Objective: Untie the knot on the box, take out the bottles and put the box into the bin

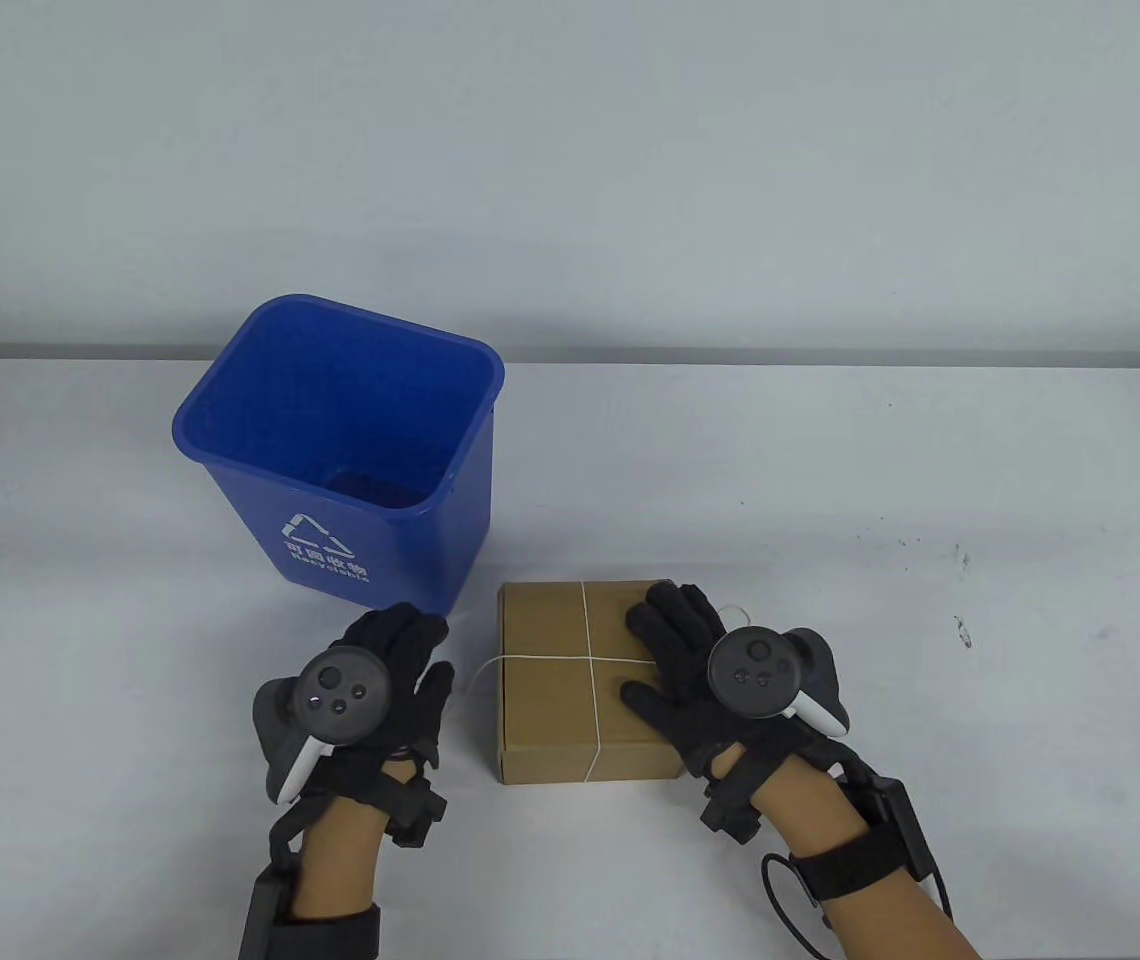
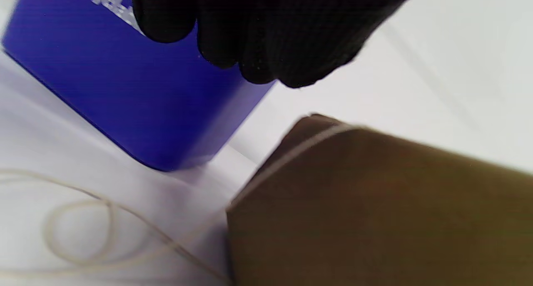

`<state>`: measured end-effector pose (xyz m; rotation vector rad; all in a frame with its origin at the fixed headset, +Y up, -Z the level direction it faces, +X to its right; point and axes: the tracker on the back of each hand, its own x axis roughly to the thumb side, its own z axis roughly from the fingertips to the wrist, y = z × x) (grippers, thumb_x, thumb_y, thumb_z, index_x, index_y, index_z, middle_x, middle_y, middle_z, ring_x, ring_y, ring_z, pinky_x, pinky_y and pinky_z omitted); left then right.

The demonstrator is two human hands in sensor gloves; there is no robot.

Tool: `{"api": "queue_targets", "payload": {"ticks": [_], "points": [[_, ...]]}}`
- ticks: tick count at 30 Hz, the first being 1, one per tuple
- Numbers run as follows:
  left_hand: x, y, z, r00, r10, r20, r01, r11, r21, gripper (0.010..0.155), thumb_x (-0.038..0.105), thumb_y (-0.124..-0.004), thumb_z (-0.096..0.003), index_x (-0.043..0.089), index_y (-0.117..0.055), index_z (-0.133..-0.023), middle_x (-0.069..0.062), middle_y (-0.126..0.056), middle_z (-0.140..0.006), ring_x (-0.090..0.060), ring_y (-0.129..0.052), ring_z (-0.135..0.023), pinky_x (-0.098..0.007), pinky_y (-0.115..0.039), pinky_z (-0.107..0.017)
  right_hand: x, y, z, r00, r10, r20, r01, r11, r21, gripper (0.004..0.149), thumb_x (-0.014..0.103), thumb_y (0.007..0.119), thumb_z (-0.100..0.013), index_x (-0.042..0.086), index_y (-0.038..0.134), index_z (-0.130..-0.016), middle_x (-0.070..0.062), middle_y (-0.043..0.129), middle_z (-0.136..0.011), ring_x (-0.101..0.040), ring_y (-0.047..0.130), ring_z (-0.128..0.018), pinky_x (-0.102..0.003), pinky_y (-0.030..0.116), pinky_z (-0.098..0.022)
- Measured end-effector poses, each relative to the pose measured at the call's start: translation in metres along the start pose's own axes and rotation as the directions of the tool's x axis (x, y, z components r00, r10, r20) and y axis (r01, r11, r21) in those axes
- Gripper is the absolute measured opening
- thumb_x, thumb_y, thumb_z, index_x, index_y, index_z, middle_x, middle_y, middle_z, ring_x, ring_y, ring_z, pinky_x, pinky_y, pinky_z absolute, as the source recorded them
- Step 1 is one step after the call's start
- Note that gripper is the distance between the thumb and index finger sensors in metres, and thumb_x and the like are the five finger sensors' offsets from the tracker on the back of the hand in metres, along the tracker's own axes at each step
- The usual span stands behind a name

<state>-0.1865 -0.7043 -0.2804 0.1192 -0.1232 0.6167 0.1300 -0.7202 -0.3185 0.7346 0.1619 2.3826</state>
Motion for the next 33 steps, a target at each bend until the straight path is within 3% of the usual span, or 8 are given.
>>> {"api": "queue_targets", "payload": {"ticks": [10,16,19,28,33], "points": [[0.007,-0.020,-0.006,0.999,0.022,0.043,-0.020,0.998,-0.052,0.061,0.032,-0.081,-0.0491,0.013,-0.070,-0.105,-0.014,-0.061,-0.110,-0.054,-0.053,-0.105,-0.077,-0.040,-0.072,0.000,0.000,0.000,1.000,0.001,0.001,-0.001,1.000,0.001,0.076,0.051,0.062,-0.051,0.012,0.032,-0.108,-0.012,0.012,-0.113,-0.054,0.014,-0.100,-0.074,0.034,-0.064],[0.006,-0.022,-0.006,0.997,0.050,0.060,-0.050,0.999,0.014,0.053,0.031,-0.082,-0.0485,0.016,-0.081,-0.099,-0.013,-0.072,-0.105,-0.052,-0.062,-0.102,-0.076,-0.045,-0.071,0.000,0.000,0.000,1.000,0.005,0.001,-0.005,1.000,0.002,0.076,0.051,0.062,-0.051,0.012,0.032,-0.108,-0.012,0.012,-0.113,-0.054,0.014,-0.100,-0.074,0.034,-0.064],[0.004,-0.022,-0.006,0.997,0.040,0.062,-0.043,0.998,0.037,0.043,0.034,-0.084,-0.0477,0.019,-0.088,-0.088,-0.010,-0.081,-0.098,-0.051,-0.067,-0.100,-0.075,-0.048,-0.071,0.000,0.000,0.000,1.000,0.005,0.001,-0.005,1.000,0.001,0.076,0.051,0.062,-0.051,0.012,0.032,-0.108,-0.012,0.012,-0.113,-0.054,0.014,-0.100,-0.074,0.034,-0.064],[-0.002,-0.012,-0.005,0.999,0.018,0.027,-0.019,0.998,0.064,0.042,0.035,-0.083,-0.0479,0.019,-0.089,-0.086,-0.010,-0.082,-0.096,-0.052,-0.068,-0.099,-0.075,-0.049,-0.070,0.000,0.000,0.000,1.000,0.007,0.000,-0.007,1.000,0.001,0.076,0.051,0.062,-0.051,0.012,0.032,-0.108,-0.012,0.012,-0.113,-0.054,0.014,-0.100,-0.074,0.034,-0.064],[-0.014,0.003,-0.001,0.998,0.066,-0.013,-0.064,0.989,0.132,0.042,0.036,-0.081,-0.0486,0.018,-0.090,-0.085,-0.011,-0.083,-0.095,-0.052,-0.069,-0.097,-0.075,-0.050,-0.070,0.000,0.000,0.000,1.000,0.006,0.001,-0.006,1.000,0.001,0.076,0.051,0.062,-0.051,0.012,0.032,-0.108,-0.012,0.012,-0.113,-0.054,0.014,-0.100,-0.074,0.034,-0.064]]}}
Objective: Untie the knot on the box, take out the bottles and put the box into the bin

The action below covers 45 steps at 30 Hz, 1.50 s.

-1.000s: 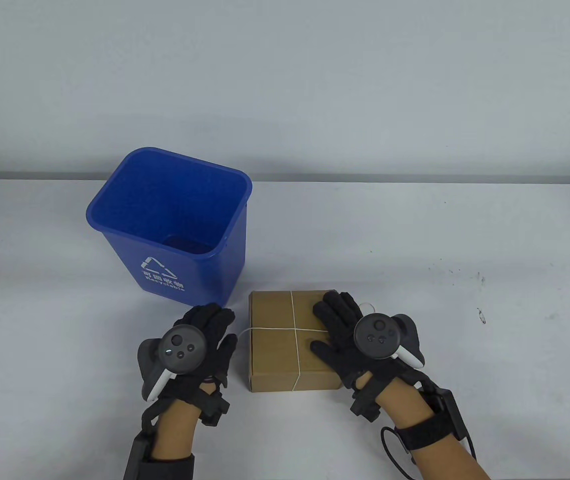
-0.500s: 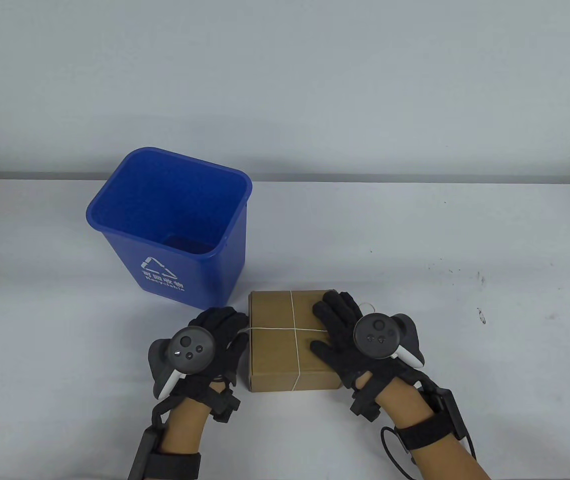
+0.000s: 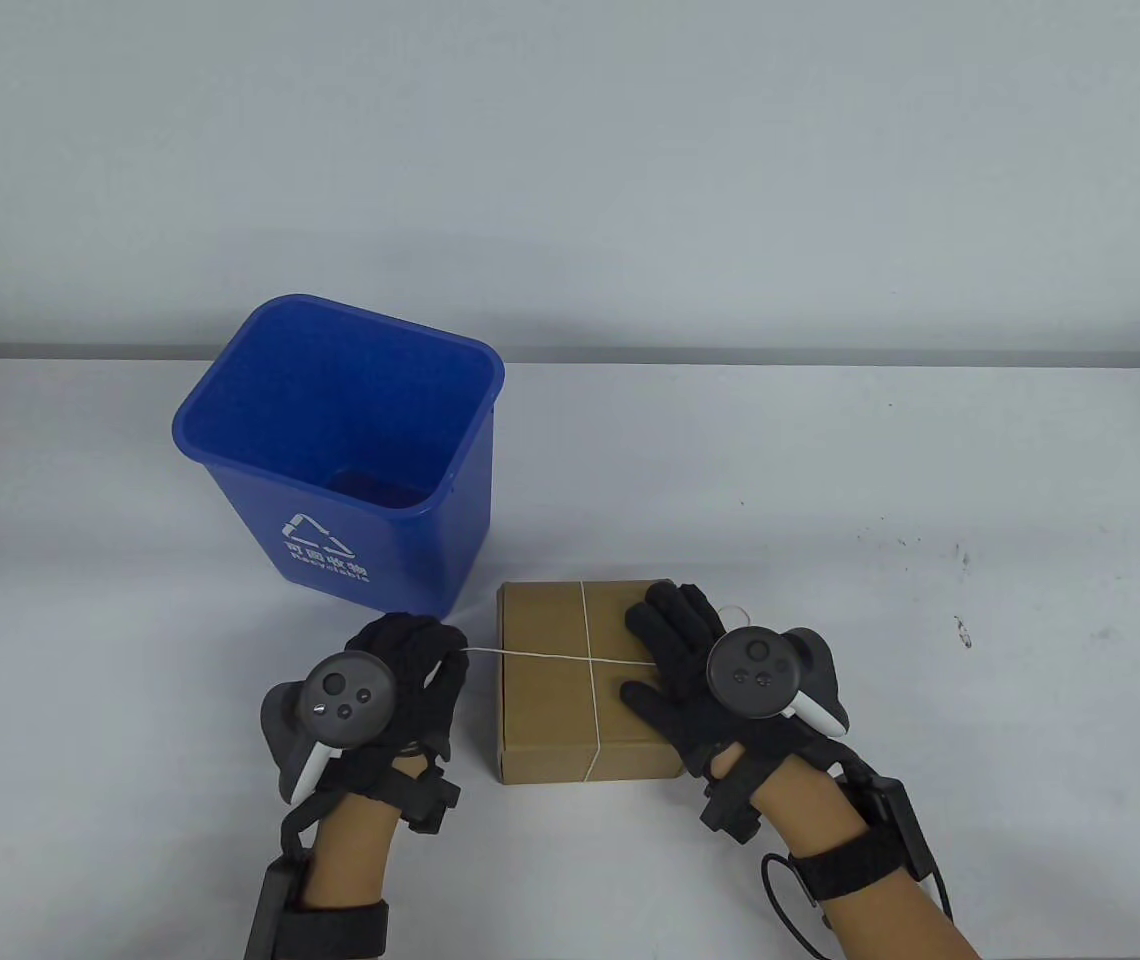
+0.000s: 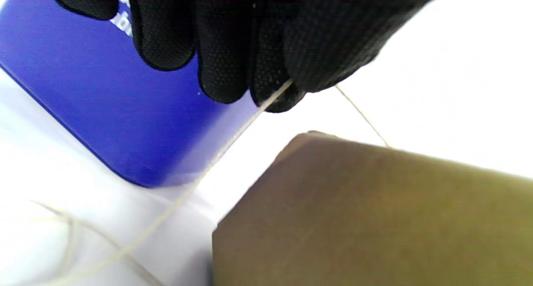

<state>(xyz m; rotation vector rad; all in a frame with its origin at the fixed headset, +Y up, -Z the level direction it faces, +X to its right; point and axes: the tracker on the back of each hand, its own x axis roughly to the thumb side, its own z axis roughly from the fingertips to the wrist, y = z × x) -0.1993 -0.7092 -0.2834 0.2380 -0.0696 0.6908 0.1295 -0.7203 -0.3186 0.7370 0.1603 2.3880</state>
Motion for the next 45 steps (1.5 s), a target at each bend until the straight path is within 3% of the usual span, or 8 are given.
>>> {"api": "queue_targets", "payload": {"ticks": [12,24,30,33,37,41,45], "points": [[-0.020,0.029,0.002,0.981,-0.143,-0.129,0.155,0.983,0.094,0.042,0.038,-0.082,-0.0482,0.017,-0.092,-0.082,-0.012,-0.086,-0.092,-0.052,-0.073,-0.095,-0.075,-0.051,-0.069,0.000,0.000,0.000,1.000,-0.001,0.000,0.001,1.000,0.000,0.076,0.051,0.062,-0.051,0.012,0.032,-0.108,-0.012,0.012,-0.113,-0.054,0.014,-0.100,-0.074,0.034,-0.064],[-0.061,0.030,0.000,0.911,-0.209,-0.356,0.224,0.975,-0.001,0.043,0.035,-0.083,-0.0478,0.013,-0.091,-0.084,-0.014,-0.083,-0.094,-0.054,-0.067,-0.097,-0.076,-0.047,-0.070,0.000,0.000,0.000,1.000,-0.003,0.000,0.003,1.000,-0.001,0.076,0.051,0.062,-0.051,0.012,0.032,-0.108,-0.012,0.012,-0.113,-0.054,0.014,-0.100,-0.074,0.034,-0.064],[-0.066,0.025,0.001,0.862,-0.270,-0.429,0.283,0.959,-0.034,0.042,0.034,-0.084,-0.0471,0.013,-0.092,-0.083,-0.014,-0.084,-0.093,-0.054,-0.069,-0.096,-0.075,-0.049,-0.069,0.000,0.000,0.000,1.000,-0.003,-0.001,0.003,1.000,0.000,0.076,0.051,0.062,-0.051,0.012,0.032,-0.108,-0.012,0.012,-0.113,-0.054,0.014,-0.100,-0.074,0.035,-0.064],[-0.068,0.023,0.003,0.824,-0.286,-0.489,0.279,0.956,-0.088,0.049,0.029,-0.083,-0.0477,0.013,-0.083,-0.094,-0.015,-0.077,-0.099,-0.054,-0.065,-0.098,-0.075,-0.045,-0.070,-0.001,0.000,0.000,1.000,-0.002,-0.001,0.002,1.000,0.000,0.076,0.051,0.062,-0.051,0.012,0.032,-0.108,-0.012,0.012,-0.113,-0.054,0.014,-0.100,-0.074,0.034,-0.064],[-0.062,0.026,0.003,0.837,-0.268,-0.478,0.276,0.960,-0.054,0.058,0.022,-0.079,-0.0480,0.012,-0.069,-0.105,-0.018,-0.064,-0.107,-0.056,-0.058,-0.100,-0.076,-0.042,-0.070,-0.001,0.000,0.000,1.000,-0.002,-0.001,0.002,1.000,0.000,0.076,0.051,0.062,-0.051,0.012,0.032,-0.108,-0.012,0.012,-0.113,-0.054,0.014,-0.100,-0.074,0.034,-0.064],[-0.044,0.029,0.005,0.889,-0.205,-0.409,0.232,0.972,0.018,0.057,0.018,-0.075,-0.0479,0.013,-0.070,-0.104,-0.016,-0.064,-0.108,-0.056,-0.058,-0.101,-0.076,-0.041,-0.070,-0.001,0.000,0.000,1.000,-0.002,-0.001,0.002,1.000,0.000,0.076,0.051,0.062,-0.051,0.012,0.032,-0.108,-0.012,0.012,-0.113,-0.054,0.014,-0.100,-0.074,0.034,-0.064],[-0.016,0.024,0.006,0.950,-0.180,-0.254,0.196,0.980,0.040,0.054,0.024,-0.078,-0.0487,0.015,-0.075,-0.102,-0.015,-0.069,-0.106,-0.055,-0.061,-0.100,-0.076,-0.044,-0.070,-0.001,0.000,0.000,1.000,-0.002,-0.001,0.002,1.000,0.000,0.076,0.051,0.062,-0.051,0.012,0.032,-0.108,-0.012,0.012,-0.113,-0.054,0.014,-0.100,-0.074,0.034,-0.064]]}}
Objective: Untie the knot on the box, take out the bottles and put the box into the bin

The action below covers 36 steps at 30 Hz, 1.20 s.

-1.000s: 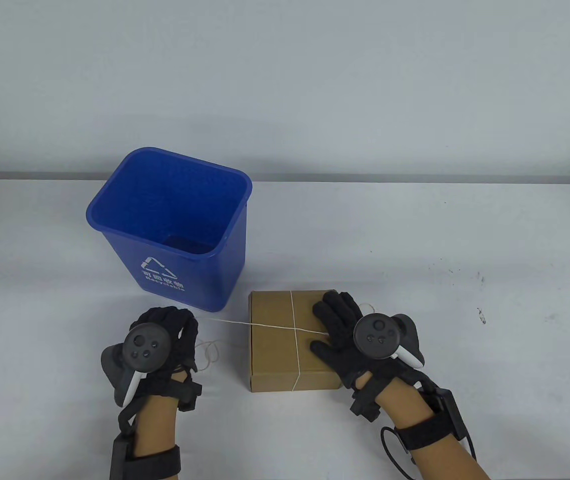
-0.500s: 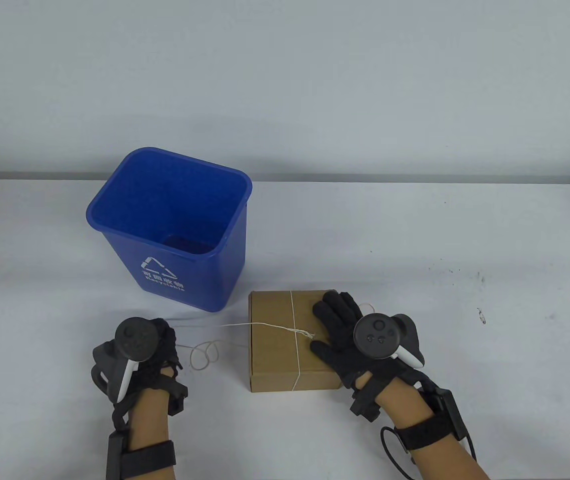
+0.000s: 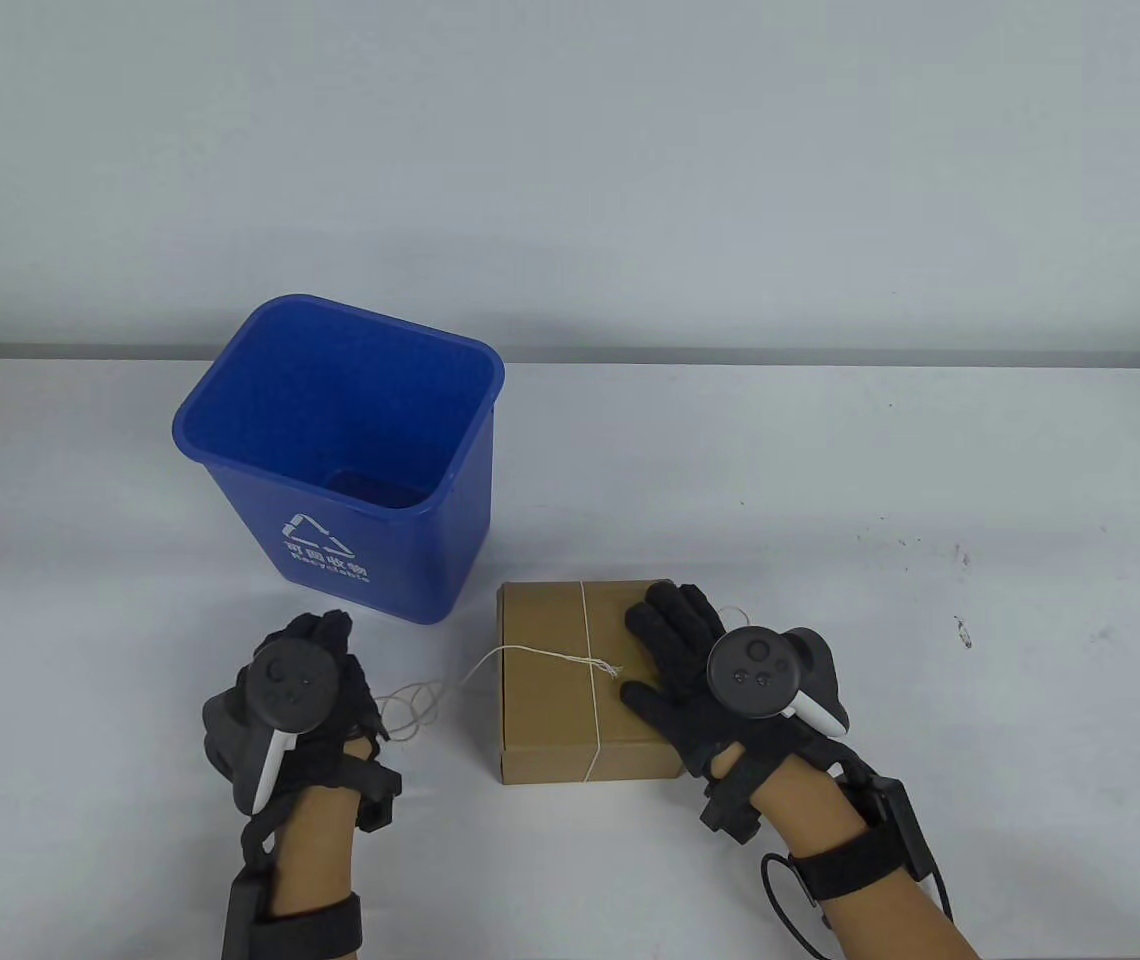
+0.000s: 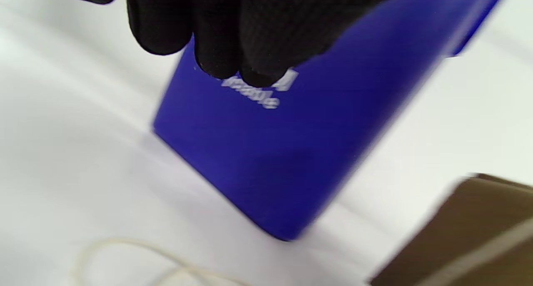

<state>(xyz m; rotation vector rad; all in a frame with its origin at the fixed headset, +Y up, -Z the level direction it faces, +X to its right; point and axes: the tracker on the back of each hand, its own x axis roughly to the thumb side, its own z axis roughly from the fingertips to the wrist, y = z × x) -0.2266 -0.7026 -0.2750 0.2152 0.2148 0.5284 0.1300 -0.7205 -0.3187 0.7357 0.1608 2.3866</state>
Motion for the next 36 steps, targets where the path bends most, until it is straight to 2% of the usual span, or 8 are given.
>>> {"api": "queue_targets", "payload": {"ticks": [6,11,17,20,22,24,31,36], "points": [[0.037,-0.018,0.008,0.964,0.028,0.264,-0.006,0.996,-0.085,0.056,0.032,-0.083,-0.0483,0.017,-0.076,-0.102,-0.014,-0.070,-0.106,-0.053,-0.061,-0.102,-0.077,-0.043,-0.071,0.000,0.000,0.000,1.000,-0.001,0.000,0.001,1.000,0.000,0.076,0.051,0.062,-0.051,0.012,0.032,-0.108,-0.012,0.012,-0.113,-0.054,0.014,-0.100,-0.074,0.034,-0.064],[0.051,-0.035,0.011,0.938,0.021,0.346,0.035,0.988,-0.153,0.058,0.035,-0.084,-0.0478,0.017,-0.075,-0.103,-0.013,-0.069,-0.107,-0.053,-0.059,-0.103,-0.077,-0.042,-0.071,0.000,0.000,0.000,1.000,-0.001,0.000,0.001,1.000,0.000,0.076,0.051,0.062,-0.051,0.012,0.032,-0.108,-0.012,0.012,-0.113,-0.054,0.014,-0.100,-0.074,0.034,-0.064],[0.052,-0.044,0.010,0.937,-0.023,0.349,0.071,0.989,-0.126,0.057,0.036,-0.083,-0.0479,0.018,-0.077,-0.102,-0.012,-0.071,-0.107,-0.052,-0.062,-0.103,-0.077,-0.044,-0.072,0.000,0.000,0.000,1.000,0.000,0.001,0.000,1.000,0.001,0.076,0.051,0.062,-0.051,0.012,0.032,-0.108,-0.012,0.012,-0.113,-0.054,0.014,-0.100,-0.074,0.034,-0.064],[0.050,-0.046,0.008,0.942,-0.017,0.336,0.061,0.991,-0.120,0.052,0.036,-0.084,-0.0475,0.019,-0.083,-0.096,-0.011,-0.075,-0.104,-0.051,-0.066,-0.101,-0.076,-0.047,-0.071,0.000,0.000,0.000,1.000,0.000,0.001,0.000,1.000,0.001,0.076,0.051,0.062,-0.051,0.012,0.032,-0.108,-0.012,0.012,-0.113,-0.054,0.014,-0.100,-0.074,0.034,-0.064],[0.048,-0.048,0.006,0.942,-0.016,0.334,0.057,0.992,-0.112,0.044,0.036,-0.084,-0.0475,0.019,-0.088,-0.088,-0.010,-0.077,-0.102,-0.050,-0.068,-0.100,-0.075,-0.048,-0.071,0.000,0.000,0.000,1.000,0.000,0.001,0.000,1.000,0.002,0.076,0.051,0.062,-0.051,0.012,0.032,-0.108,-0.012,0.012,-0.113,-0.054,0.014,-0.100,-0.074,0.034,-0.064],[0.047,-0.048,0.005,0.945,-0.030,0.325,0.069,0.992,-0.109,0.043,0.036,-0.084,-0.0474,0.018,-0.089,-0.086,-0.010,-0.078,-0.101,-0.050,-0.069,-0.099,-0.075,-0.048,-0.071,0.000,0.000,0.000,1.000,0.000,0.001,0.000,1.000,0.002,0.076,0.051,0.062,-0.051,0.012,0.032,-0.108,-0.012,0.012,-0.113,-0.054,0.014,-0.100,-0.074,0.034,-0.064],[0.037,-0.037,0.001,0.962,-0.043,0.270,0.065,0.995,-0.074,0.042,0.035,-0.083,-0.0475,0.016,-0.089,-0.085,-0.011,-0.078,-0.100,-0.051,-0.069,-0.099,-0.075,-0.049,-0.071,0.000,0.000,0.000,1.000,-0.001,0.001,0.001,1.000,0.002,0.076,0.051,0.062,-0.051,0.012,0.032,-0.108,-0.012,0.012,-0.113,-0.054,0.014,-0.100,-0.074,0.034,-0.064],[0.022,-0.023,-0.002,0.982,-0.068,0.178,0.075,0.997,-0.035,0.042,0.034,-0.083,-0.0476,0.016,-0.088,-0.085,-0.012,-0.078,-0.100,-0.052,-0.068,-0.098,-0.075,-0.048,-0.070,0.000,0.000,0.000,1.000,-0.002,0.002,0.002,1.000,0.002,0.076,0.051,0.062,-0.051,0.012,0.032,-0.108,-0.012,0.012,-0.113,-0.054,0.014,-0.100,-0.074,0.034,-0.064]]}}
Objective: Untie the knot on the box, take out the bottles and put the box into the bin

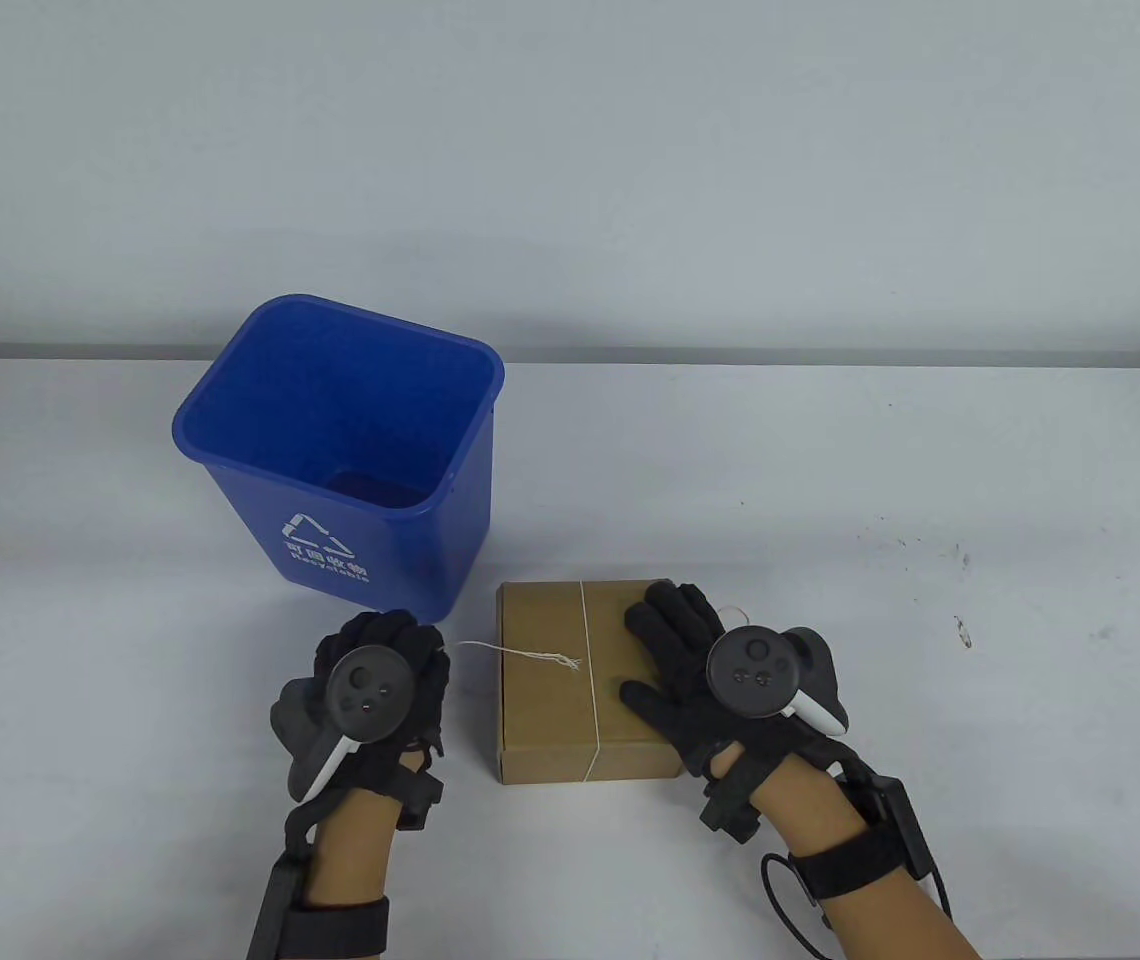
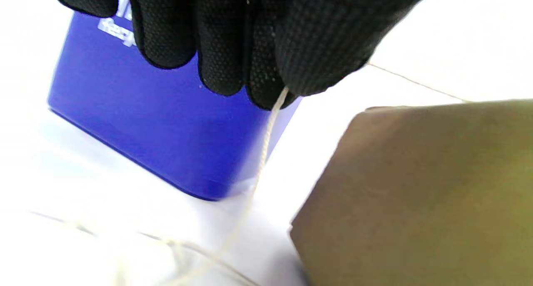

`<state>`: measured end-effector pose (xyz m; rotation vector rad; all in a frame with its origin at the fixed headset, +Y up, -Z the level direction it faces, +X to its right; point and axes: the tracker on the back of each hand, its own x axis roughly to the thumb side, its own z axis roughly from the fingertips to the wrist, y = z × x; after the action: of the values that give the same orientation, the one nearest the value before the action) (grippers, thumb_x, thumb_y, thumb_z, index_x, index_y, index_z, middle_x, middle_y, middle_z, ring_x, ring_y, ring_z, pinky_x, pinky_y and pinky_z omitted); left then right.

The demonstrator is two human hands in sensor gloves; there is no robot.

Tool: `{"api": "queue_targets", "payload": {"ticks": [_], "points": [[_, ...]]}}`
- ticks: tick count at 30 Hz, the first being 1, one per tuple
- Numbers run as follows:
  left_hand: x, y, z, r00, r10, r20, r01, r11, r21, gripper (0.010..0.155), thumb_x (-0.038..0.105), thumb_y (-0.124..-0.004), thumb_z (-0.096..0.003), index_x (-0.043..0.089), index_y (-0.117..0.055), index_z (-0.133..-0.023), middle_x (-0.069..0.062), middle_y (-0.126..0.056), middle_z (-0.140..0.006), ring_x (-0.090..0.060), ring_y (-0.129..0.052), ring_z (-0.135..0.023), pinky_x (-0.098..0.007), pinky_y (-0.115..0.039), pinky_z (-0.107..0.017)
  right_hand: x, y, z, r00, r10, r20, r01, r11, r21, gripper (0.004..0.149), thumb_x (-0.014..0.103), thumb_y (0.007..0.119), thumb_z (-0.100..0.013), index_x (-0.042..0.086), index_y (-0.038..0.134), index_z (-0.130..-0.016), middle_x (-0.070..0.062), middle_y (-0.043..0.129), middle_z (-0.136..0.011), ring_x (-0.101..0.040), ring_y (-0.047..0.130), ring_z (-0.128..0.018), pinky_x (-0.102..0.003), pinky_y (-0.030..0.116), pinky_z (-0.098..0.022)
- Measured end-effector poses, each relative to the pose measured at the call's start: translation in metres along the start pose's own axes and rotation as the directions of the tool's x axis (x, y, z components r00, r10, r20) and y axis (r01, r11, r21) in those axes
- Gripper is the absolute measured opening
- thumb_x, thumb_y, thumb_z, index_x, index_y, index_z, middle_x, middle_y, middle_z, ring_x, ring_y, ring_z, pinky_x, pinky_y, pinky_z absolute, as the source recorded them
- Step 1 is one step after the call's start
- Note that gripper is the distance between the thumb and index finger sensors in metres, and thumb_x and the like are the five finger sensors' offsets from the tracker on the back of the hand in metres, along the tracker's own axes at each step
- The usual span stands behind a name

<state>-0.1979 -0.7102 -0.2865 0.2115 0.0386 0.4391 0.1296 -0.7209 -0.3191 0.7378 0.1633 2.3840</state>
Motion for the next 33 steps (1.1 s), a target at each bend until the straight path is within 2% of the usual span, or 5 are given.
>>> {"api": "queue_targets", "payload": {"ticks": [8,17,20,27,33], "points": [[-0.034,0.011,-0.001,0.988,0.017,-0.157,-0.011,0.999,0.036,0.043,0.033,-0.083,-0.0475,0.015,-0.089,-0.085,-0.014,-0.078,-0.099,-0.053,-0.068,-0.097,-0.075,-0.049,-0.070,0.000,0.000,0.000,1.000,0.000,0.000,0.000,1.000,0.000,0.076,0.051,0.062,-0.051,0.012,0.032,-0.108,-0.012,0.012,-0.113,-0.054,0.014,-0.100,-0.074,0.034,-0.064],[-0.050,0.004,-0.005,0.967,-0.027,-0.252,0.026,1.000,-0.010,0.043,0.033,-0.084,-0.0474,0.014,-0.089,-0.085,-0.014,-0.078,-0.099,-0.053,-0.068,-0.097,-0.075,-0.049,-0.070,0.000,0.000,0.000,1.000,0.000,0.000,0.000,1.000,0.000,0.076,0.051,0.062,-0.051,0.012,0.032,-0.108,-0.012,0.012,-0.113,-0.054,0.014,-0.100,-0.074,0.034,-0.064],[-0.055,0.000,-0.005,0.959,0.011,-0.283,-0.026,0.998,-0.048,0.053,0.033,-0.082,-0.0481,0.013,-0.080,-0.097,-0.016,-0.071,-0.104,-0.055,-0.063,-0.099,-0.075,-0.046,-0.070,0.000,0.000,0.000,1.000,0.000,0.000,0.000,1.000,0.000,0.076,0.051,0.062,-0.051,0.012,0.032,-0.108,-0.012,0.012,-0.113,-0.054,0.014,-0.100,-0.074,0.034,-0.064],[-0.042,0.016,0.001,0.969,0.032,-0.244,-0.025,0.999,0.034,0.060,0.034,-0.082,-0.0482,0.012,-0.072,-0.103,-0.017,-0.066,-0.107,-0.056,-0.060,-0.100,-0.075,-0.045,-0.070,0.000,0.000,0.000,1.000,0.000,0.000,0.000,1.000,0.000,0.076,0.051,0.062,-0.051,0.012,0.032,-0.108,-0.012,0.012,-0.113,-0.054,0.014,-0.100,-0.074,0.034,-0.064],[-0.007,0.032,0.013,0.996,0.089,-0.020,-0.087,0.990,0.107,0.058,0.038,-0.081,-0.0486,0.013,-0.076,-0.101,-0.015,-0.071,-0.105,-0.054,-0.064,-0.099,-0.074,-0.048,-0.070,0.000,0.000,0.000,1.000,0.000,0.000,0.000,1.000,0.000,0.076,0.051,0.062,-0.051,0.012,0.032,-0.108,-0.012,0.012,-0.113,-0.054,0.014,-0.100,-0.074,0.034,-0.064]]}}
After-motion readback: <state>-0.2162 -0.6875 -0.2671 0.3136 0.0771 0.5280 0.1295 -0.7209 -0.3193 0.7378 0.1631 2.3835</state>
